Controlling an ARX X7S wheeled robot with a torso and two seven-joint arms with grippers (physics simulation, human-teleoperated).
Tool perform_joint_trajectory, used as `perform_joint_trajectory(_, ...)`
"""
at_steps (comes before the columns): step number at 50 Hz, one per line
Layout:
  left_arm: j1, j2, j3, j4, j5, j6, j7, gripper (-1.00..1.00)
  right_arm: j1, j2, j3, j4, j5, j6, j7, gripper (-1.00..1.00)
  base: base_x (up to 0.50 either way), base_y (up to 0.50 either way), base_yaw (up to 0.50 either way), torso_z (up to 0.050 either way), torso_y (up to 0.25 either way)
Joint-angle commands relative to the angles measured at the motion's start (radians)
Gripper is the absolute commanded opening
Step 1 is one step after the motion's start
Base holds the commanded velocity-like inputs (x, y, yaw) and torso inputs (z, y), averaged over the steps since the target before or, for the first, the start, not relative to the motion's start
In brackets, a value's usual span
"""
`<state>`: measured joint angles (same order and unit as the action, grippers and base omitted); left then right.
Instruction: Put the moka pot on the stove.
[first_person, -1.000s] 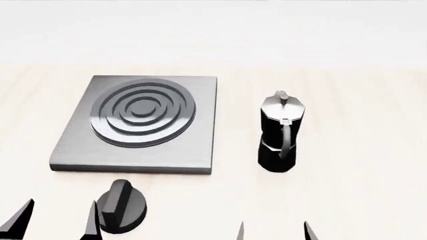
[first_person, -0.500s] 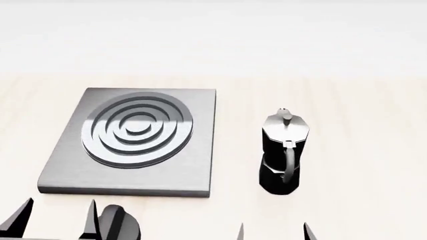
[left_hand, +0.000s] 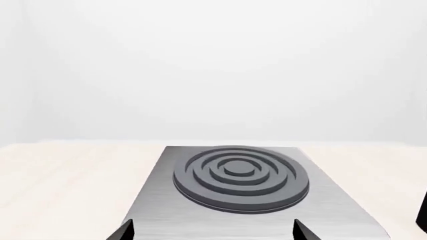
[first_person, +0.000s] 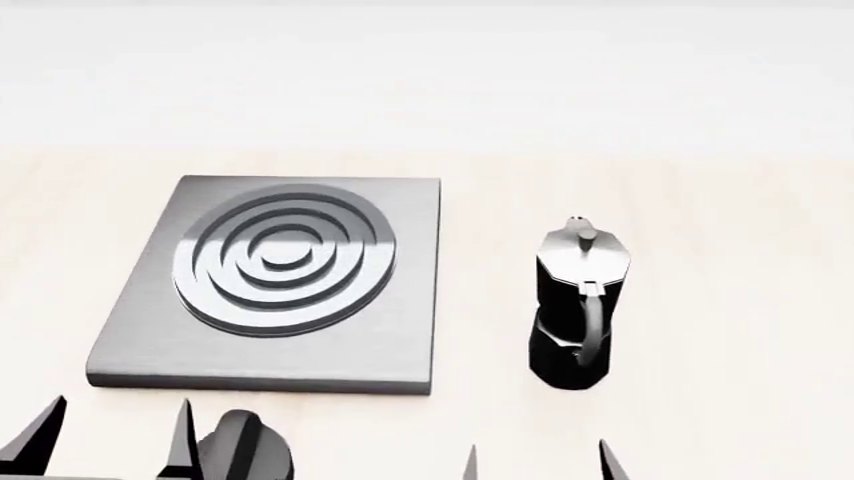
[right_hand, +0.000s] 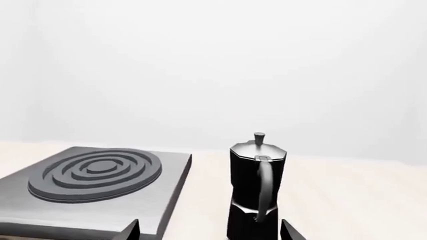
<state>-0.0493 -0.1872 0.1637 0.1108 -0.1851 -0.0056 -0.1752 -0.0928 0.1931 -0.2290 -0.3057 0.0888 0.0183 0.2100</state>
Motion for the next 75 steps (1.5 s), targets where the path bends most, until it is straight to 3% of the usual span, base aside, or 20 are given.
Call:
perform_joint_trajectory(1, 0.000, -0.007, 0.004, -0.001, -0.005, 0.002, -0.006, 1.00, 0.005, 0.006, -0.025, 0.001, -0.018, 0.003, 0.008, 1.00, 0.00, 0.18, 0.00, 0.000, 0.000)
perform_joint_trajectory(75, -0.019, -0.041, 0.035, -0.011, -0.030, 0.009, -0.034, 1.00, -0.015, 0.052, -0.029, 0.023, 0.052, -0.048, 0.051, 1.00, 0.00, 0.14, 0.00, 0.000, 0.000)
